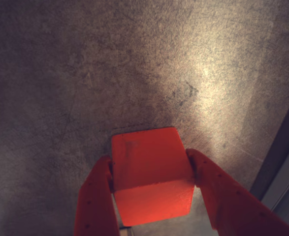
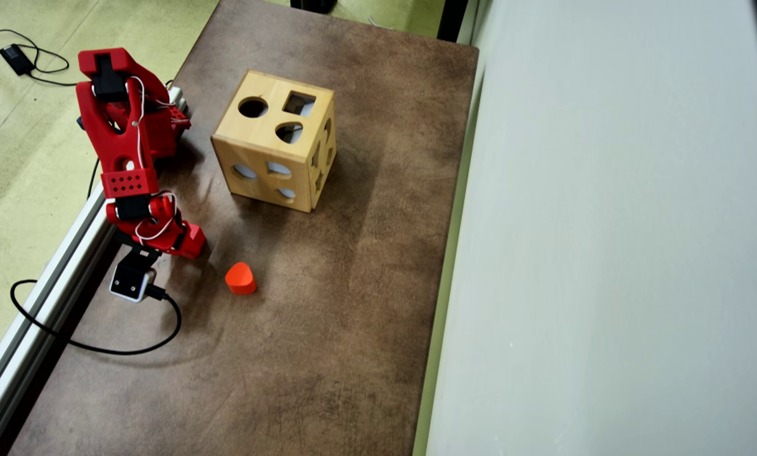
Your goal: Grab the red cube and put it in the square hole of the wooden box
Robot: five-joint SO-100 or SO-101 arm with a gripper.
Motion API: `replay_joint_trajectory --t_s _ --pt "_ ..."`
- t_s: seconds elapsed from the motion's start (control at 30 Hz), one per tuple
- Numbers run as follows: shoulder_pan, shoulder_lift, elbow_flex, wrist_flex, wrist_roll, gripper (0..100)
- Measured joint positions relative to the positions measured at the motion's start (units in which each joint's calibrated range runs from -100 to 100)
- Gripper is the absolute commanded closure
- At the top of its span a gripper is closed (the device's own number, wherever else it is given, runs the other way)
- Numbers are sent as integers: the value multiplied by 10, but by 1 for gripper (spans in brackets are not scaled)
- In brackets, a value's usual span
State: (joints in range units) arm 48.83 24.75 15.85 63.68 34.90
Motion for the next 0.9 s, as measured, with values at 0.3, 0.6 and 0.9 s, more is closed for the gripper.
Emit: replay_joint_trajectory --t_s 0.3,0.6,0.9 --pt "0 -45 0 34 0 98" --pt "0 -148 0 200 0 98" --pt "-19 -282 0 324 0 98"
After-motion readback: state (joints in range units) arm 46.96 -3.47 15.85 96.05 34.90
